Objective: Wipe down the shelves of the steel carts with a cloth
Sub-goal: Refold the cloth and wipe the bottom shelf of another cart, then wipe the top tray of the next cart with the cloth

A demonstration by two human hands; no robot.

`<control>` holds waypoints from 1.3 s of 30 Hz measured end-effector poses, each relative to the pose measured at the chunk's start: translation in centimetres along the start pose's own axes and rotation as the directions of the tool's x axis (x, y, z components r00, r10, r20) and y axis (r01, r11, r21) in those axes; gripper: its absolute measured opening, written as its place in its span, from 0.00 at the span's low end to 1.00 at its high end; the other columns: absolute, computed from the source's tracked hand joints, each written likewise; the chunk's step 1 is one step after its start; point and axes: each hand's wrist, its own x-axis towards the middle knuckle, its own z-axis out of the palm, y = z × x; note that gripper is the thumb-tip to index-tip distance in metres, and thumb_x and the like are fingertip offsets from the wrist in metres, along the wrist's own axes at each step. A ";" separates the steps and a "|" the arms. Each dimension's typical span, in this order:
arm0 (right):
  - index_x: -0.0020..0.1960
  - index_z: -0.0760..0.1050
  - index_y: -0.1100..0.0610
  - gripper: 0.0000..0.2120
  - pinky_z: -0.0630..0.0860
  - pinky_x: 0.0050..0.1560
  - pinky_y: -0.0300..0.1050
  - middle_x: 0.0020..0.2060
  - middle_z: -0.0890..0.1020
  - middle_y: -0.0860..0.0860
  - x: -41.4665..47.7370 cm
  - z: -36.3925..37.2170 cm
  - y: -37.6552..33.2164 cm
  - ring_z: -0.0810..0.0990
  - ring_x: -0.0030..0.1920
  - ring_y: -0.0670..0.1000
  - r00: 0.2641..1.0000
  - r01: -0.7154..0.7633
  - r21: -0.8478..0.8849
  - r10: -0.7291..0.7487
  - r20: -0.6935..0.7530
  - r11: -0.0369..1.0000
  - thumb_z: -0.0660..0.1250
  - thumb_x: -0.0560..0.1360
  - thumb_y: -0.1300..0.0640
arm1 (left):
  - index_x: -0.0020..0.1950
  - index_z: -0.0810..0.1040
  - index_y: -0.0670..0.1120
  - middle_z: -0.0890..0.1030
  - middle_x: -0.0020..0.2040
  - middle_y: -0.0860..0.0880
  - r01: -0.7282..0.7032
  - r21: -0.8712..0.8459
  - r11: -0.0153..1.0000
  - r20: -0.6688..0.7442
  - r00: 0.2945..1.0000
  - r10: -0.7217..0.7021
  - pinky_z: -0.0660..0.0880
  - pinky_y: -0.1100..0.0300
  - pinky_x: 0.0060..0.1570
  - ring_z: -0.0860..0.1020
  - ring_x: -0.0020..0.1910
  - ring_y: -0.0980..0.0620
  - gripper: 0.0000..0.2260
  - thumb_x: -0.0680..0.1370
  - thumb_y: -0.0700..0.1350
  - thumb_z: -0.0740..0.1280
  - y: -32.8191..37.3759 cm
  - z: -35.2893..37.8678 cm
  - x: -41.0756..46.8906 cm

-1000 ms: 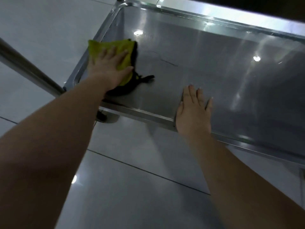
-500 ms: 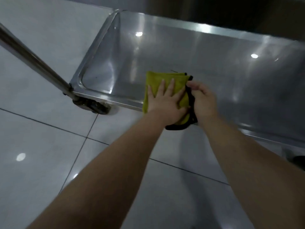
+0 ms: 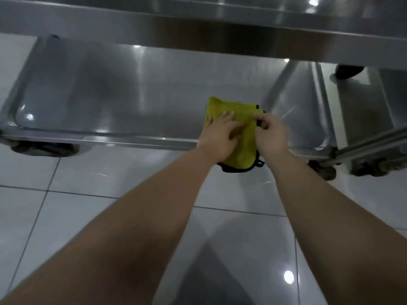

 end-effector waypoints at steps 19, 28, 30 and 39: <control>0.76 0.58 0.47 0.23 0.49 0.73 0.65 0.77 0.57 0.48 -1.6 0.2 0.3 0.53 0.74 0.64 0.960 0.239 -0.624 -0.082 0.269 0.744 0.55 0.82 0.50 | 0.43 0.75 0.43 0.78 0.42 0.41 0.535 -0.189 0.823 0.003 0.839 -0.544 0.74 0.53 0.43 0.79 0.52 0.39 0.13 0.73 0.51 0.73 2.2 -2.0 -0.9; 0.72 0.61 0.42 0.29 0.43 0.74 0.62 0.79 0.45 0.47 -0.4 -4.0 -4.7 0.42 0.77 0.63 0.773 0.634 -0.590 -0.426 0.470 0.500 0.62 0.76 0.62 | 0.54 0.70 0.51 0.78 0.46 0.50 0.132 -0.040 0.990 -0.109 0.985 -0.136 0.74 0.52 0.45 0.77 0.46 0.45 0.09 0.76 0.44 0.65 3.4 -3.7 -3.9; 0.63 0.69 0.48 0.16 0.42 0.74 0.63 0.77 0.57 0.51 -0.7 -4.9 -5.9 0.49 0.76 0.64 0.751 0.657 -0.621 -0.443 0.489 0.428 0.65 0.76 0.58 | 0.59 0.72 0.52 0.79 0.53 0.48 0.153 0.062 0.986 -0.120 0.982 -0.145 0.75 0.50 0.50 0.78 0.50 0.44 0.11 0.77 0.45 0.65 3.2 -6.1 -5.0; 0.55 0.73 0.58 0.12 0.64 0.41 0.46 0.46 0.75 0.52 -11.4 -9.9 -13.5 0.74 0.49 0.56 0.852 0.426 -0.336 -0.248 0.461 0.840 0.69 0.76 0.54 | 0.63 0.74 0.46 0.79 0.55 0.44 0.253 0.350 0.902 0.035 0.958 -0.283 0.68 0.52 0.55 0.77 0.54 0.40 0.14 0.80 0.51 0.62 8.9 -16.8 -13.4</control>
